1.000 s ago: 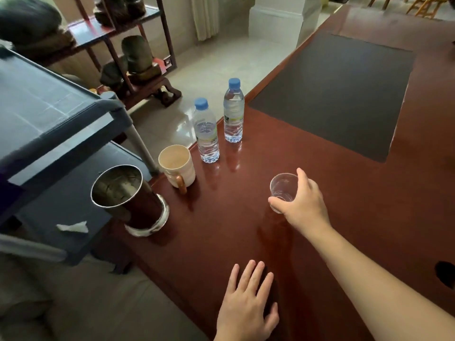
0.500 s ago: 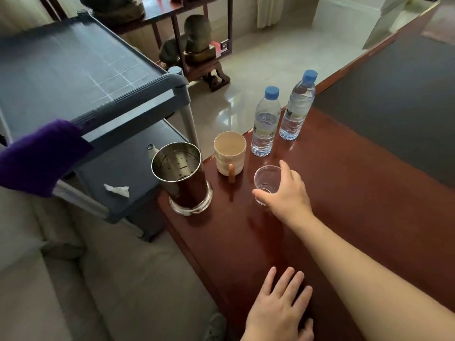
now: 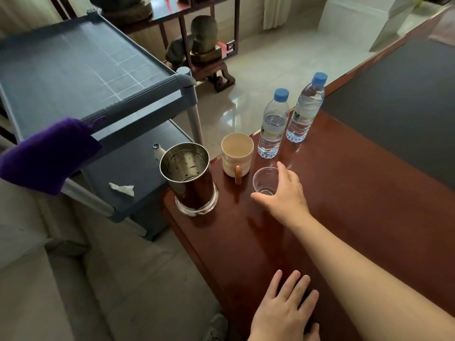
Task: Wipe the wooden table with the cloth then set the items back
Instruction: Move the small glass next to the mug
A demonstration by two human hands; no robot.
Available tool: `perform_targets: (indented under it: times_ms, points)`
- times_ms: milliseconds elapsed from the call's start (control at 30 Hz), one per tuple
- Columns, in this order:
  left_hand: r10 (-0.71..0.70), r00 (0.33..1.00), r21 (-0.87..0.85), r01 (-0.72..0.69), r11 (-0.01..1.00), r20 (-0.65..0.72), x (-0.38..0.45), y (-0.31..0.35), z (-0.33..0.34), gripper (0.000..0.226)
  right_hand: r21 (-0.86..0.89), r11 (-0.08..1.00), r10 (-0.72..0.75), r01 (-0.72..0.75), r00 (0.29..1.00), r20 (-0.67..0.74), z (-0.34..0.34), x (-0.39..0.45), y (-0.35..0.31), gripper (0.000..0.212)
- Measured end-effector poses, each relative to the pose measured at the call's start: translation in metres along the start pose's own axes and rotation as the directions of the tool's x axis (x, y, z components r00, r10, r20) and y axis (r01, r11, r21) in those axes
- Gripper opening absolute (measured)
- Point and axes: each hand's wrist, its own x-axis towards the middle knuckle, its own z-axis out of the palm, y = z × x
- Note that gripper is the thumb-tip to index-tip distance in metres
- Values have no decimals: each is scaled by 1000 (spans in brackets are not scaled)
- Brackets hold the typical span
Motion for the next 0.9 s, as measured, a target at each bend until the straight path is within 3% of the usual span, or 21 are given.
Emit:
perform_targets:
  times_ms: [200,367,433,500,600,733,900]
  points:
    - [27,998,-1,-27,1000,-50,0,-1,4,53,19,999,49,-49,999,-6,-7,-6,-2,109]
    - [57,990,8,-57,998,-125,-2,-7,7,39,63,996,69,-63,993,-92,-33,-28,-10,89]
    - [35,989,2,-35,999,-143,-1,-7,1,47,108,993,59,-47,992,-107,-49,-35,-16,81]
    - [23,995,28,-20,999,-95,1,-4,-17,36,157,988,27,-6,991,-133,-67,-40,-27,73]
    - [-32,988,-81,20,996,-152,-7,-4,-42,50,230,972,-19,55,987,-158,-85,-49,-50,56]
    - [-192,900,-359,44,932,-390,-33,-20,-75,44,347,931,-72,112,989,-128,-91,-57,-87,42]
    - [-532,717,-617,181,766,-450,-67,-64,-130,43,389,902,-152,186,981,-118,-76,-50,-138,46]
